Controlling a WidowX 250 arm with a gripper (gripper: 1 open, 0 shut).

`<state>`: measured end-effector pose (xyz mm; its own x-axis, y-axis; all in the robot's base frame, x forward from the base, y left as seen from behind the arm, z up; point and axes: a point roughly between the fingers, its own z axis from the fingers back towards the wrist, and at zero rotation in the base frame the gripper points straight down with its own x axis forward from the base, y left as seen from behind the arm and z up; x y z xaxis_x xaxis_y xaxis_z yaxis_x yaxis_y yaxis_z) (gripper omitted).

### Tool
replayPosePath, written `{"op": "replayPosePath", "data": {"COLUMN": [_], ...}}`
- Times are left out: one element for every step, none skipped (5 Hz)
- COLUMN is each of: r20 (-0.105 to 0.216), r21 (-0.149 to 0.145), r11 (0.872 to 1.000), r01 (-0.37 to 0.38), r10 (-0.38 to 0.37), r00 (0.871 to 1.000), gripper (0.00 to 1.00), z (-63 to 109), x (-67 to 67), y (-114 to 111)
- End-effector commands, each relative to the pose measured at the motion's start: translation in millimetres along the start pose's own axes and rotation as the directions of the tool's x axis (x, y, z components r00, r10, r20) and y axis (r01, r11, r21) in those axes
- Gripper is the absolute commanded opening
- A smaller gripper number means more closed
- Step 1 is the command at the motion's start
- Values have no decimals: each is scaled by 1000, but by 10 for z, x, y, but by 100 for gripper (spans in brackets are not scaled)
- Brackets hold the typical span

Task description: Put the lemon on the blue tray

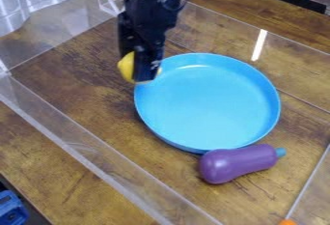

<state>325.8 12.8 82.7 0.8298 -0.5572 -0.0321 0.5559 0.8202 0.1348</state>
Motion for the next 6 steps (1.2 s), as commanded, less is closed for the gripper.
{"op": "replayPosePath", "data": {"r20": [91,111,112,113,116,116], "r21": [65,76,85,92,99,100], "r11": [997,989,978,963,932,897], "r01": [40,128,191,254,349,430], "r10": [-45,-136,-200,-264,-360,-440], "r00": [995,985,973,958,926,891], "gripper": [0,0,0,0,0,0], "z": [488,422,356,294,338,359], "x": [233,404,456,493,566,637], "y": [-34,-126,-178,-242,-261,-271]}}
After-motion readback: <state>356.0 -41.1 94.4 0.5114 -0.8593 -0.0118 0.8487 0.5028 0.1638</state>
